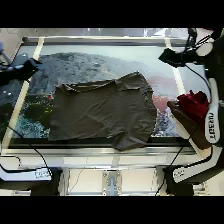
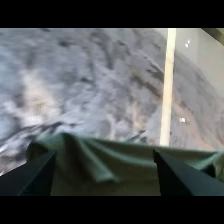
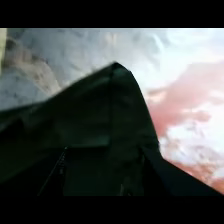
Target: Fold the shirts.
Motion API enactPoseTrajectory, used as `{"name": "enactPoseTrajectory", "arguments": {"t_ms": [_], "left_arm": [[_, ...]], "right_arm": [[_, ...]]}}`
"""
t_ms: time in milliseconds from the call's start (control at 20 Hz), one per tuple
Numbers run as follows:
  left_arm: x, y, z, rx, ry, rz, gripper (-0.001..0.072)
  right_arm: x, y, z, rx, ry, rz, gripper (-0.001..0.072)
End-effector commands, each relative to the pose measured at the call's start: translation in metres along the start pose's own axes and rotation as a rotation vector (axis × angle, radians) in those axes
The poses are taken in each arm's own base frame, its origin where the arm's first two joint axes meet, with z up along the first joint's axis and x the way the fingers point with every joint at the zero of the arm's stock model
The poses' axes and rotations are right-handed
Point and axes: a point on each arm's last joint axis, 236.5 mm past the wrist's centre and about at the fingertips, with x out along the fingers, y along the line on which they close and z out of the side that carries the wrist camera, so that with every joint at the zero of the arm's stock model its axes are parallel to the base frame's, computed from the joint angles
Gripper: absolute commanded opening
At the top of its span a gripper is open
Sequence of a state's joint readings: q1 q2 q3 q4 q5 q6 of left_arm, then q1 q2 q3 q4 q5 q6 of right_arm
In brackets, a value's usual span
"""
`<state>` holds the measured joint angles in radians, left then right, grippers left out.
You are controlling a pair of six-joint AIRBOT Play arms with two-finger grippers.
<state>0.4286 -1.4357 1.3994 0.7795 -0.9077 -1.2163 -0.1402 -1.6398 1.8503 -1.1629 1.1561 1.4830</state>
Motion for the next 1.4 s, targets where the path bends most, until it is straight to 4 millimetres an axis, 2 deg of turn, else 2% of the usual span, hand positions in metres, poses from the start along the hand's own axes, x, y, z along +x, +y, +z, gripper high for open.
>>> {"name": "enactPoseTrajectory", "arguments": {"t_ms": [0,100,150,250,350,450,500,700,800,1050,1200,1350], "left_arm": [[-0.079,0.041,-0.052,-0.106,0.125,0.059,0.067],[-0.107,0.081,-0.126,-0.249,0.234,0.159,0.067],[-0.117,0.092,-0.166,-0.338,0.285,0.179,0.0669],[-0.13,0.101,-0.234,-0.491,0.404,0.175,0.0669],[-0.139,0.113,-0.286,-0.596,0.525,0.21,0.0669],[-0.148,0.128,-0.323,-0.672,0.621,0.287,0.0669],[-0.15,0.133,-0.335,-0.682,0.658,0.312,0.0669],[-0.131,0.128,-0.331,-0.759,0.64,0.237,0.0661],[-0.126,0.131,-0.335,-0.771,0.654,0.235,0.0601],[-0.099,0.128,-0.338,-0.725,0.676,0.231,0.0599],[-0.074,0.12,-0.335,-0.704,0.658,0.207,0.0599],[-0.06,0.115,-0.333,-0.73,0.646,0.181,0.0599]], "right_arm": [[-0.074,-0.053,-0.072,-0.071,0.273,-0.148,0.0484],[-0.087,-0.066,-0.092,-0.038,0.263,-0.164,0.0484],[-0.087,-0.069,-0.1,-0.018,0.246,-0.164,0.0484],[-0.08,-0.071,-0.116,0.002,0.251,-0.16,0.0484],[-0.071,-0.066,-0.126,0.014,0.269,-0.135,0.0484],[-0.068,-0.064,-0.124,0.019,0.258,-0.123,0.0484],[-0.068,-0.064,-0.122,0.018,0.249,-0.125,0.0484],[-0.067,-0.065,-0.118,0.017,0.234,-0.127,0.0484],[-0.067,-0.065,-0.118,0.017,0.234,-0.127,0.0484],[-0.065,-0.056,-0.117,0.031,0.225,-0.091,0.0484],[-0.065,-0.05,-0.116,0.041,0.221,-0.065,0.0484],[-0.066,-0.048,-0.117,0.043,0.228,-0.058,0.0484]]}}
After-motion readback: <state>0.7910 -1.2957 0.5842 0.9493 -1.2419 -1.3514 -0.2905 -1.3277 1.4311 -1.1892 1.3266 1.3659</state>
